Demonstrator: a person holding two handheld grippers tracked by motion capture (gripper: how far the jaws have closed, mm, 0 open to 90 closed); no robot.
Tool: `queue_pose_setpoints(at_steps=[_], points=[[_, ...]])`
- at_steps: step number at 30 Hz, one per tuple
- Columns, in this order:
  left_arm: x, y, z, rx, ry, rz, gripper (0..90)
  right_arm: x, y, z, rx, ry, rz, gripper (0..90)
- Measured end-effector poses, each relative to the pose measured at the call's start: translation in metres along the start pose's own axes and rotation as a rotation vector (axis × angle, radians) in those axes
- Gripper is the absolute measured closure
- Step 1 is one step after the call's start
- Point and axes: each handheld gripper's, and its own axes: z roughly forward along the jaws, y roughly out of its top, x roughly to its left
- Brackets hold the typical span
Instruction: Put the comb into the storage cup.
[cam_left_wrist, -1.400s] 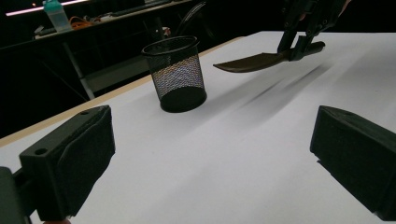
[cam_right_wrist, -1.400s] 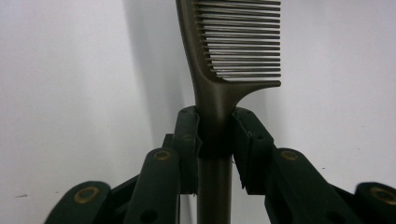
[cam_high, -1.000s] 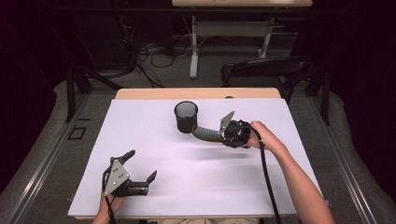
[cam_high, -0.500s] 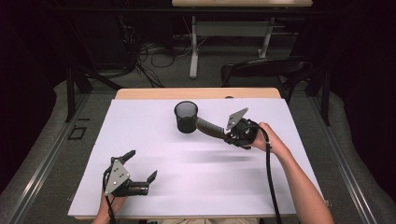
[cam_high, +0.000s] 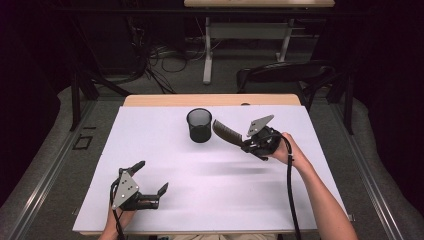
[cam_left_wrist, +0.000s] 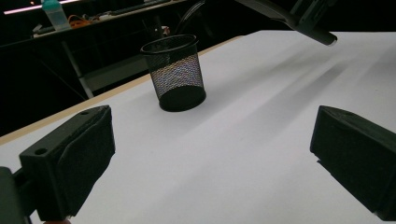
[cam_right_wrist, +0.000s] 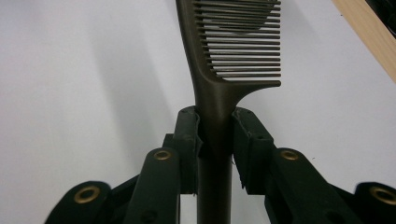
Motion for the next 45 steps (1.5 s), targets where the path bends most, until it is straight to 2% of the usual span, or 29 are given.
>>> queue_pose_setpoints(at_steps=[9,30,41,45], points=[[0.0016,0.0,0.0003,-0.001,0.003,-0.003,0.1,-0.0015,-0.0032,0.0005,-0.027,-0.022,0.071,72.8],[0.003,-0.0001,0.0023,0.001,-0.002,-0.01,0.1,-0.0009,-0.002,0.0027,-0.105,-0.075,0.137,72.7],[0.0026,-0.0003,0.0026,0.003,-0.003,-0.008,0.1,-0.0003,-0.0005,0.0053,-0.135,-0.087,0.157,72.7],[0.0028,-0.0004,0.0029,0.005,-0.002,-0.008,0.1,0.0003,0.0003,0.0052,-0.16,-0.105,0.165,72.7]])
